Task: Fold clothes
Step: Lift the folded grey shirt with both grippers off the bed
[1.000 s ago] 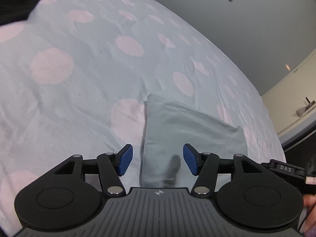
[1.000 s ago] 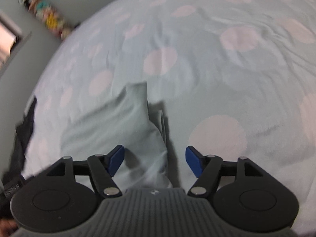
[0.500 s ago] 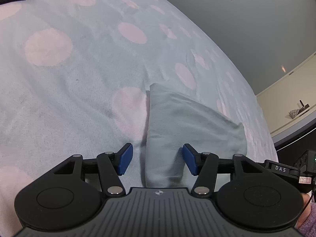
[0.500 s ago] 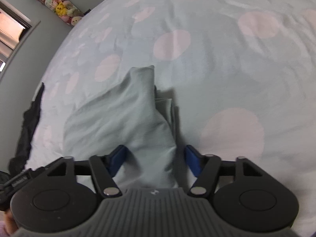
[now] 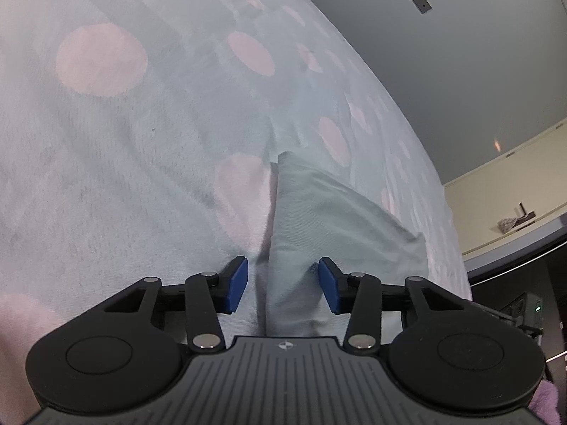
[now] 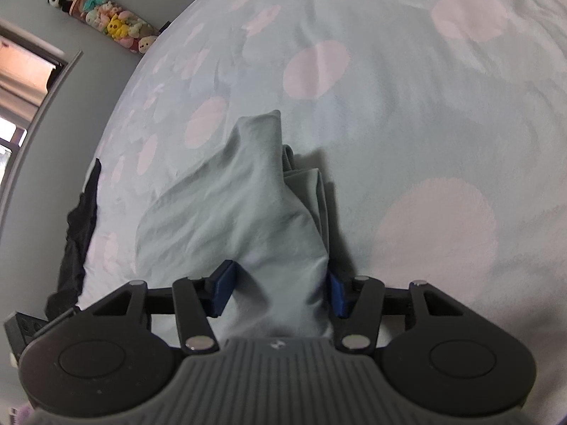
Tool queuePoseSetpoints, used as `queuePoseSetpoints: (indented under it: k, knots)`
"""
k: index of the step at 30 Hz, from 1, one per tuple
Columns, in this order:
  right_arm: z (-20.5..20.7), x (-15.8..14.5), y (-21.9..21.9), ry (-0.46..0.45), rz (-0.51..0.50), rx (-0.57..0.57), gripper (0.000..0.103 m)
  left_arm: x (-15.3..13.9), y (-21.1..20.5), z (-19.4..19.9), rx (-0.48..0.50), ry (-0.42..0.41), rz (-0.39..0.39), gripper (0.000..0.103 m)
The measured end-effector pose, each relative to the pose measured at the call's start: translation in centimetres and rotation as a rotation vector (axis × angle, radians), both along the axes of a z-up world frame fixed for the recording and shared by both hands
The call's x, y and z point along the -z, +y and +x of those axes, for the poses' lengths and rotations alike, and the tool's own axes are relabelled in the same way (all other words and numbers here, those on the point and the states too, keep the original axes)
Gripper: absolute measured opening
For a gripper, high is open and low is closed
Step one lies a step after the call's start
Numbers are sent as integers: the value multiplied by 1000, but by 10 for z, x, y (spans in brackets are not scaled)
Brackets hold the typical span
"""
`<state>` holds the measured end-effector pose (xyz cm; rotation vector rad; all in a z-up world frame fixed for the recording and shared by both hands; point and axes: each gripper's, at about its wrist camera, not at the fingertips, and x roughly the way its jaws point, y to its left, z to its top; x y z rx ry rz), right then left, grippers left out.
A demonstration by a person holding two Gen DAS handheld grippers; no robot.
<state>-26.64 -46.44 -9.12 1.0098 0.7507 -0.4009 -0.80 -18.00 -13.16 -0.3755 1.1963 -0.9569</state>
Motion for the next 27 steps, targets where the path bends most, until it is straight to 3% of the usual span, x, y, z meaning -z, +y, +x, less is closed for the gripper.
queuePoseSetpoints:
  k: [8,13,17,27]
  knots:
    - [-22,2,-11,-37,69,118,50,5,4,7,16,58,-24,37]
    - [-16,8,-9,-40,96,93,50,8,-6,6,44,50,-24,37]
    - [-9,13,-8,-56,116,58,50,13,-13,4,70,42,-43,24]
    - [-12,2,-5,-148,90,48,28,1,-13,2,64,8,-92,11]
